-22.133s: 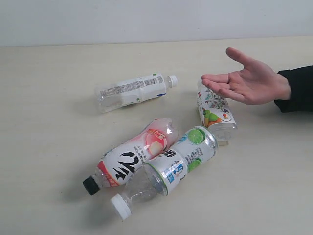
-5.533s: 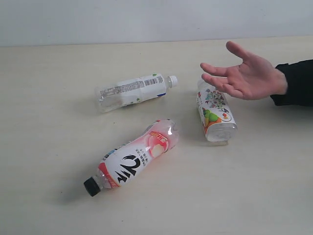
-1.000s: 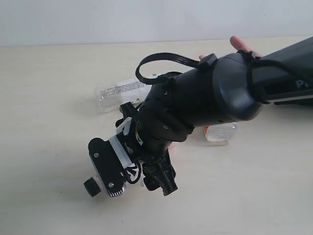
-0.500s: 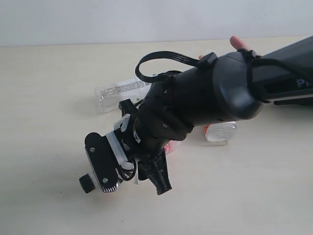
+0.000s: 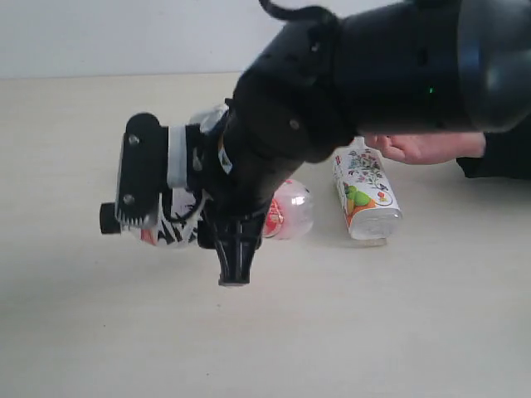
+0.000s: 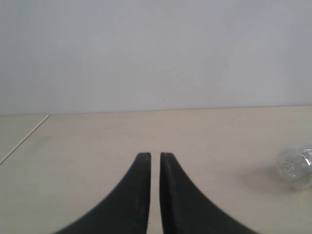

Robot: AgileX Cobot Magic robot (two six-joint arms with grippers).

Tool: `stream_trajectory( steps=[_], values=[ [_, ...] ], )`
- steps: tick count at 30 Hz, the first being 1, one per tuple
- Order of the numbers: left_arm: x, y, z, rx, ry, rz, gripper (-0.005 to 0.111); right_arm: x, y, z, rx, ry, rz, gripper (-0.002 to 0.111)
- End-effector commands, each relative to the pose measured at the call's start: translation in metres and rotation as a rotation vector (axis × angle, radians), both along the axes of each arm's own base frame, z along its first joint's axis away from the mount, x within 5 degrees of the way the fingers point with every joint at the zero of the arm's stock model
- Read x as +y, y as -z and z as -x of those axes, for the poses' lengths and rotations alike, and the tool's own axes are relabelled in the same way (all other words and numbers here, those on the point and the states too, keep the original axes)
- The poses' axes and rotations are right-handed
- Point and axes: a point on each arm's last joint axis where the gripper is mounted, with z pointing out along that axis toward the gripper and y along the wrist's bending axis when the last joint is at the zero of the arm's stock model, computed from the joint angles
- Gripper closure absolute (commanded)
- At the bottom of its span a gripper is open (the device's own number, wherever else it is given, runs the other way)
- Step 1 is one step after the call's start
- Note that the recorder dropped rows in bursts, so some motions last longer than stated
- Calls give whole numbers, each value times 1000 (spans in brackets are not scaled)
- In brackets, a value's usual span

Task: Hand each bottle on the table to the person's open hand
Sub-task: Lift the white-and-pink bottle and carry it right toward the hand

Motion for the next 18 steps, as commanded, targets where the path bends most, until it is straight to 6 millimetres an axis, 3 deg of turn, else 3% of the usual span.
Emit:
stream_trajectory(
  steps=[1,6,11,18],
  values=[
    [0,0,0,-11,-1,0,97,-4,-35,-6,10,195,29,108],
    [0,0,0,-11,-1,0,97,-18,-60,-15,5,406,97,108],
    [0,0,0,-11,-1,0,97,-40,-71,-26,42,563,108,108],
    [0,0,0,-11,-1,0,97,-101,-88,-56,116,812,56,108]
  ],
)
